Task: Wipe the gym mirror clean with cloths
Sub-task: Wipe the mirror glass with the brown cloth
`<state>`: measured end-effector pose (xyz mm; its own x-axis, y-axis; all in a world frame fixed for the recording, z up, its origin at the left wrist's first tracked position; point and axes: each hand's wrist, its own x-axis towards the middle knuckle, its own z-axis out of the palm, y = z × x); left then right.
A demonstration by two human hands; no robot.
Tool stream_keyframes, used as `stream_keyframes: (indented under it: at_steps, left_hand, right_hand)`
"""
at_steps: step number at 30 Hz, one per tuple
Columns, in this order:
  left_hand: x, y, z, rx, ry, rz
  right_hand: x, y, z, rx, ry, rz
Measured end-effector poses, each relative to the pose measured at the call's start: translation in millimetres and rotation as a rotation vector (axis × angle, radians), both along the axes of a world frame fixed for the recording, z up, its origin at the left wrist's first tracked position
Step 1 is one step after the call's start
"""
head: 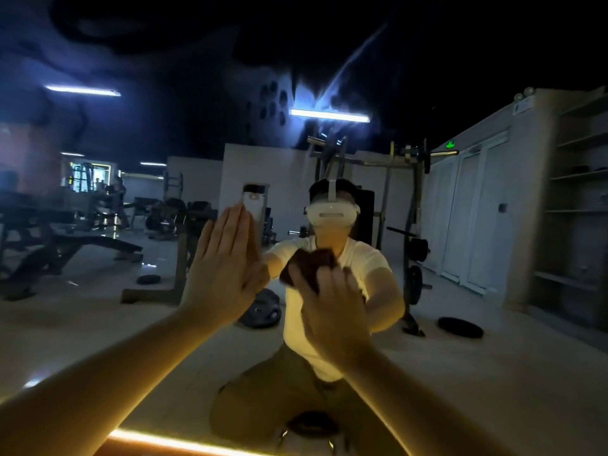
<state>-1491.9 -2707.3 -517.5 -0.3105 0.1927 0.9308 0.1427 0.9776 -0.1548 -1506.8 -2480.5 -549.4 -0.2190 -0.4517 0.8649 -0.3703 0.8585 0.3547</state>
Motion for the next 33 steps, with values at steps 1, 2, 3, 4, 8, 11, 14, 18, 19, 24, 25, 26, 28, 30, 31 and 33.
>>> stream_keyframes:
  at_steps: [1, 2, 3, 4, 8, 11, 14, 18, 19, 24, 25, 26, 28, 30, 31, 33]
  left_hand:
    - [0, 1, -13, -0.009, -0.005, -0.011]
    - [0, 1, -23, -0.029, -0.007, -0.018]
    - [0, 0, -31, -0.048, -0.006, -0.020]
    - [-1, 0, -36, -0.058, -0.010, -0.013]
    - [1, 5, -39, -0.039, -0.085, 0.011]
    - [2, 6, -38, -0.025, -0.124, 0.005]
    - [3, -4, -36, -0.085, -0.174, 0.022]
    - [10, -8, -33, -0.122, -0.204, 0.031]
    - [11, -7, -33, -0.125, -0.191, 0.023]
    - [14, -3, -33, -0.113, -0.152, 0.011]
    - [14, -3, -34, -0.109, -0.159, 0.016]
    - [13, -2, -34, -0.103, -0.173, 0.022]
    - [15, -2, -36, -0.090, -0.201, 0.034]
    - [19, -2, -41, -0.068, -0.240, 0.048]
    - [22, -2, -45, -0.056, -0.269, 0.055]
    - [27, -6, -59, -0.028, -0.300, 0.057]
  right_hand:
    - [5, 8, -22, 0.105, -0.037, 0.030]
    - [9, 18, -42, 0.236, -0.066, 0.038]
    - [13, 35, -52, 0.377, -0.088, 0.043]
    - [14, 51, -50, 0.485, -0.095, 0.037]
    - [19, 103, 27, 0.178, -0.099, -0.094]
    - [20, 115, 87, -0.196, 0.024, -0.177]
    - [16, 69, 86, -0.404, 0.049, -0.160]
    - [17, -3, 7, -0.386, -0.054, -0.040]
    - [20, -7, -16, -0.313, -0.080, 0.009]
    - [28, 51, -76, 0.199, -0.180, 0.030]
    - [27, 71, -76, 0.152, -0.140, 0.023]
    - [26, 90, -72, 0.058, -0.097, 0.004]
    - [27, 123, -55, -0.175, -0.064, -0.056]
    - [28, 138, -37, -0.352, -0.093, -0.072]
    - [26, 137, -32, -0.404, -0.106, -0.052]
    - [22, 120, -33, -0.450, -0.116, 0.001]
